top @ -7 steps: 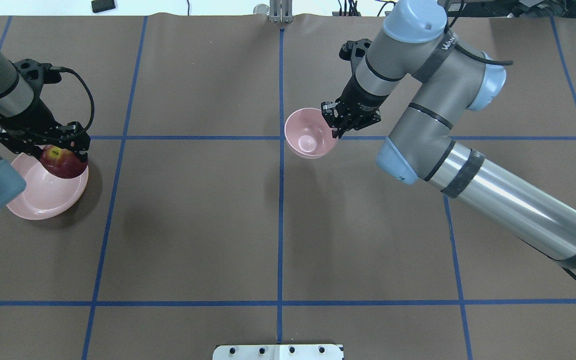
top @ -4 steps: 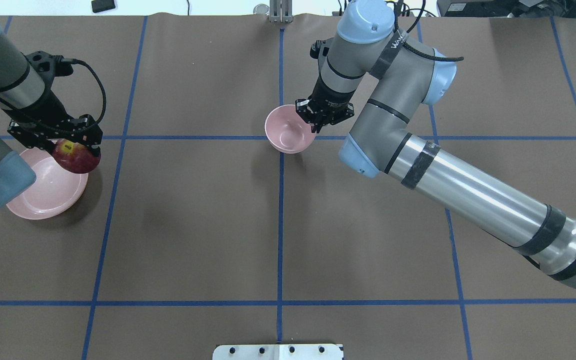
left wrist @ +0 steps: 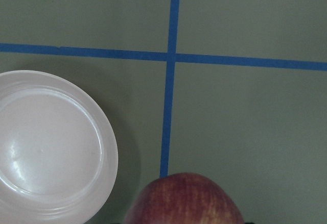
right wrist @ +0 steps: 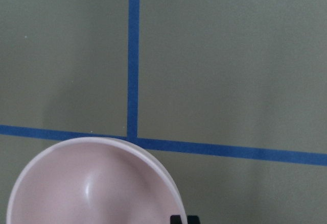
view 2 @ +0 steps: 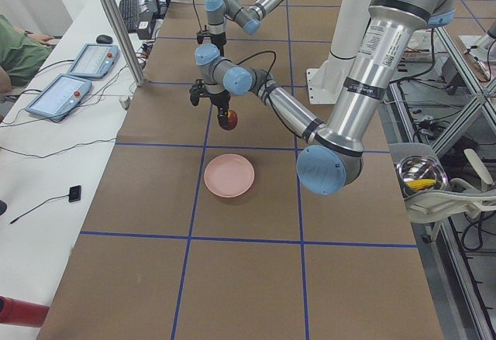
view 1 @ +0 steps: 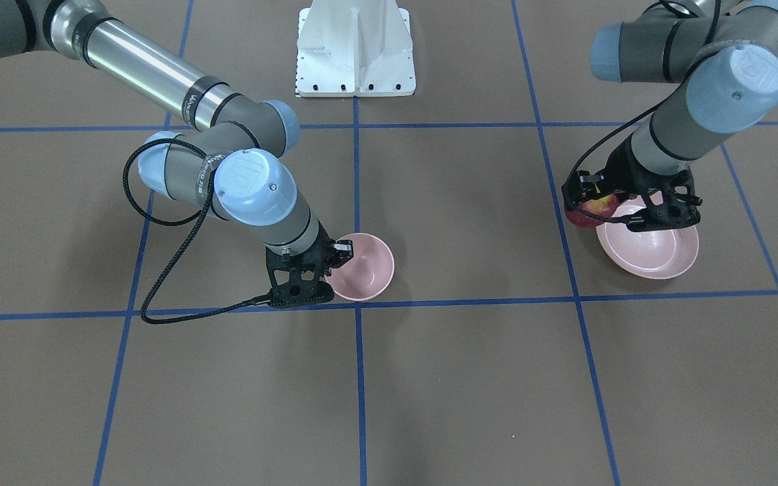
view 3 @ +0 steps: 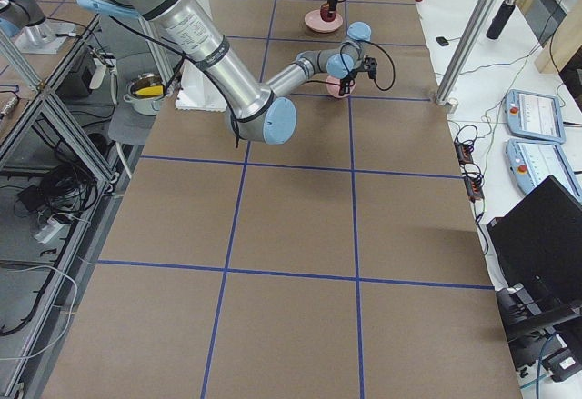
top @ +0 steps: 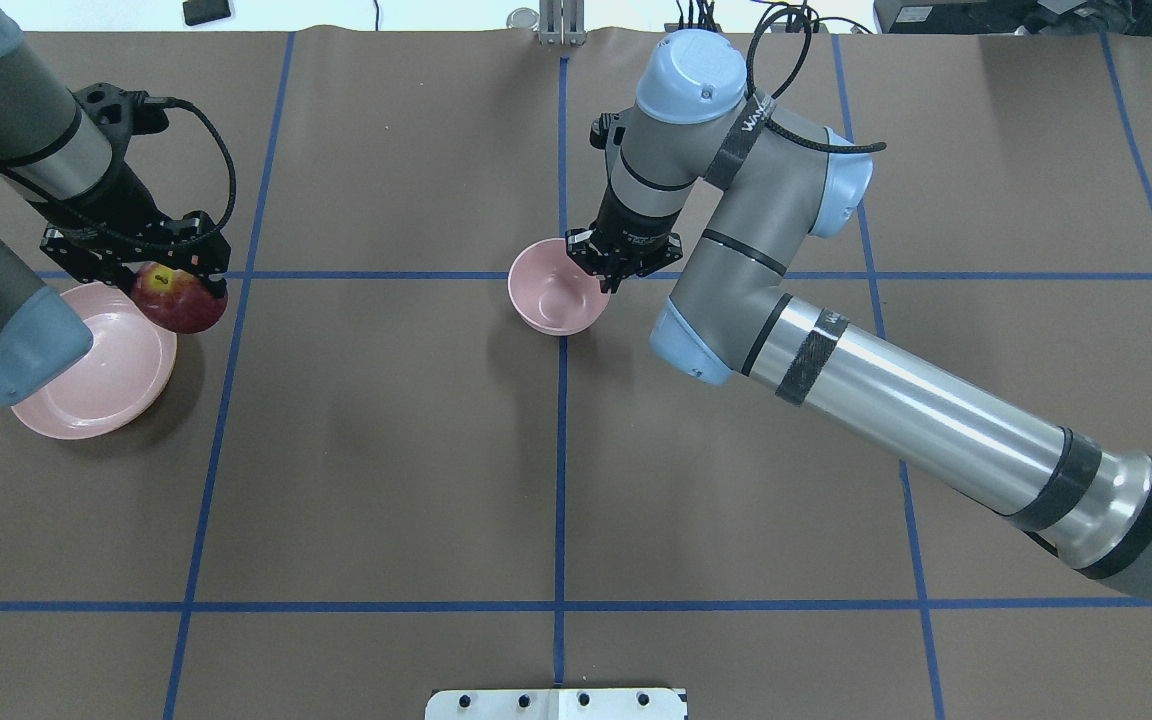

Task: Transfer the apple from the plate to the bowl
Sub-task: 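Slide bowl toward table center with right gripper while left grasps apple, then carry apple over bowl with left gripper while right gripper withdraws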

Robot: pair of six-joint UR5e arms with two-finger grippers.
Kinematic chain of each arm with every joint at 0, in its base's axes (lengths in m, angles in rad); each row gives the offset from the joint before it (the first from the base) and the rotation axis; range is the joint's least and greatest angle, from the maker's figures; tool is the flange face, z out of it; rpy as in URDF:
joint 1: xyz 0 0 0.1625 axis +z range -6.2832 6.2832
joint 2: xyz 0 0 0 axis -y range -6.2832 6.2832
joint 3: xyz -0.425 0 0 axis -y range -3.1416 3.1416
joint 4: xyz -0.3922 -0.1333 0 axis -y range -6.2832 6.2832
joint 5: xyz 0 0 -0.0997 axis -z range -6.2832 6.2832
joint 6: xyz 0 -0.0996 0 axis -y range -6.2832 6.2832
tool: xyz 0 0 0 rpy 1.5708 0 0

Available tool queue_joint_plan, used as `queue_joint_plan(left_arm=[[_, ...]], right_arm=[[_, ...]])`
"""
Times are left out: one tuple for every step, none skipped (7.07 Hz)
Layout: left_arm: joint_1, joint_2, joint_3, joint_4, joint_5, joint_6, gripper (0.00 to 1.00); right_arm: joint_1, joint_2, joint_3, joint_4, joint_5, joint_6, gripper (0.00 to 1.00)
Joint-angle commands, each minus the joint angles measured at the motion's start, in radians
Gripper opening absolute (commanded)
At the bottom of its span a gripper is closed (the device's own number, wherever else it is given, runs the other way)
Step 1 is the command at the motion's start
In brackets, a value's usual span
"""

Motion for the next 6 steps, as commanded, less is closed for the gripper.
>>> queue_joint_plan(left_arm=[[0.029, -0.066, 0.010, -0.001, 0.000, -0.100, 0.00], [0.066, -0.121, 0.023, -0.001, 0.003, -0.163, 0.00], [0.087, -0.196, 0.065, -0.002, 0.005, -0.226, 0.00], [0.124, -0.279, 0.114, -0.006, 0.005, -0.305, 0.00], [0.141, -0.368, 0.176, -0.012, 0.005, -0.364, 0.00], [0.170, -0.453, 0.264, -0.025, 0.009, -0.395, 0.00]], right_arm=[[-0.008, -0.001, 0.003, 0.010, -0.013, 0.012, 1.00], [0.001, -0.003, 0.006, 0.008, -0.013, 0.031, 1.00], [0.041, -0.004, 0.021, -0.001, 0.016, 0.031, 1.00], [0.096, -0.014, 0.026, -0.007, 0.107, 0.019, 1.00], [0.144, -0.036, 0.035, -0.015, 0.166, 0.011, 1.00], [0.175, -0.105, 0.097, -0.044, 0.174, -0.041, 1.00]])
